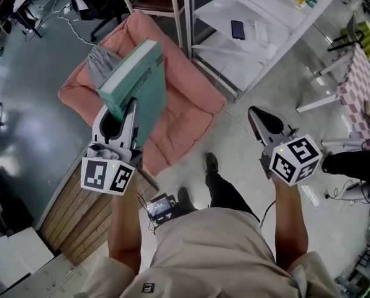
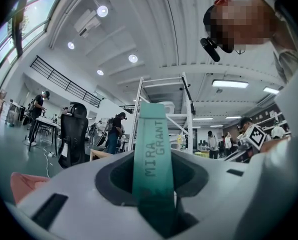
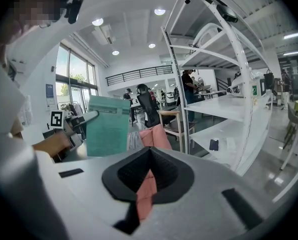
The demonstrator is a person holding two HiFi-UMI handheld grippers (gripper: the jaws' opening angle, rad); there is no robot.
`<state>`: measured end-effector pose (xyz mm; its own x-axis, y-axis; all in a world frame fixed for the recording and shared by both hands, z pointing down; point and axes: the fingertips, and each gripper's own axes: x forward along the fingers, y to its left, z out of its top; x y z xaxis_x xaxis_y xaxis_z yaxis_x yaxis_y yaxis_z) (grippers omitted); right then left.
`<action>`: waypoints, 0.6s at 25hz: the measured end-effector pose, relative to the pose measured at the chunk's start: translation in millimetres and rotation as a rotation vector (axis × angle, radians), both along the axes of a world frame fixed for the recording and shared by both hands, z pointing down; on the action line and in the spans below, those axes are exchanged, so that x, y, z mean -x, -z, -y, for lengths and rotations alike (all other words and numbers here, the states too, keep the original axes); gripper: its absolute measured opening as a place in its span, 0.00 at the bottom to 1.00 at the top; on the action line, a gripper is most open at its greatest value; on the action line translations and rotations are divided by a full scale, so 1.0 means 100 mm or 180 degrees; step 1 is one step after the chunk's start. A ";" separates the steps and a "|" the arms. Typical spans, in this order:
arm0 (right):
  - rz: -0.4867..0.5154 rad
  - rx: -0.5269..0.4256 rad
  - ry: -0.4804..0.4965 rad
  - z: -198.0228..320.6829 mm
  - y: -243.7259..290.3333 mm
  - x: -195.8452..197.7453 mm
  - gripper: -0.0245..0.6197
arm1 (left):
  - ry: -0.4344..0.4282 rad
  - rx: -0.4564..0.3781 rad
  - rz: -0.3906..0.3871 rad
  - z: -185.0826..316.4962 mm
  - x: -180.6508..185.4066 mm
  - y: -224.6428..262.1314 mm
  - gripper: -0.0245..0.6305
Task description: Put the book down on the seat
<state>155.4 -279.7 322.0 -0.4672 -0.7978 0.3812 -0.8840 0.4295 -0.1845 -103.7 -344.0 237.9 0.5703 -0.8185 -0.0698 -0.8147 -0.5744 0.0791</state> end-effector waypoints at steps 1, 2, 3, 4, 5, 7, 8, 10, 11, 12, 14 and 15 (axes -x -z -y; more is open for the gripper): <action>0.0000 0.0017 0.0003 0.02 -0.03 0.00 0.03 | 0.0005 0.0017 -0.0004 0.03 0.00 -0.04 0.26; -0.0001 0.0032 0.0005 0.04 -0.07 0.00 0.03 | 0.0011 0.0034 -0.0009 0.06 0.00 -0.07 0.26; -0.0001 0.0048 0.0006 0.06 -0.10 0.00 0.03 | 0.0016 0.0051 -0.0014 0.09 0.01 -0.11 0.26; -0.0003 0.0064 0.0009 0.08 -0.13 0.00 0.03 | 0.0022 0.0068 -0.0018 0.12 0.01 -0.14 0.26; -0.0004 0.0082 0.0013 0.10 -0.16 0.00 0.03 | 0.0026 0.0089 -0.0021 0.15 0.02 -0.18 0.26; -0.0005 0.0133 0.0017 0.11 -0.23 0.00 0.03 | 0.0037 0.0150 -0.0021 0.19 0.02 -0.26 0.26; -0.0003 0.0161 0.0016 0.12 -0.27 -0.02 0.03 | 0.0043 0.0183 -0.0021 0.21 0.01 -0.30 0.26; 0.0004 0.0203 0.0007 0.17 -0.37 -0.05 0.03 | 0.0055 0.0232 -0.0026 0.28 0.00 -0.40 0.26; 0.0009 0.0221 0.0002 0.20 -0.44 -0.06 0.03 | 0.0059 0.0254 -0.0030 0.32 -0.01 -0.47 0.26; 0.0015 0.0240 0.0000 0.23 -0.50 -0.07 0.03 | 0.0065 0.0280 -0.0034 0.36 -0.01 -0.54 0.26; 0.0030 0.0290 0.0007 0.26 -0.63 -0.07 0.03 | 0.0083 0.0358 -0.0042 0.42 -0.01 -0.69 0.26; 0.0039 0.0319 0.0014 0.28 -0.68 -0.07 0.03 | 0.0092 0.0403 -0.0044 0.45 -0.01 -0.77 0.26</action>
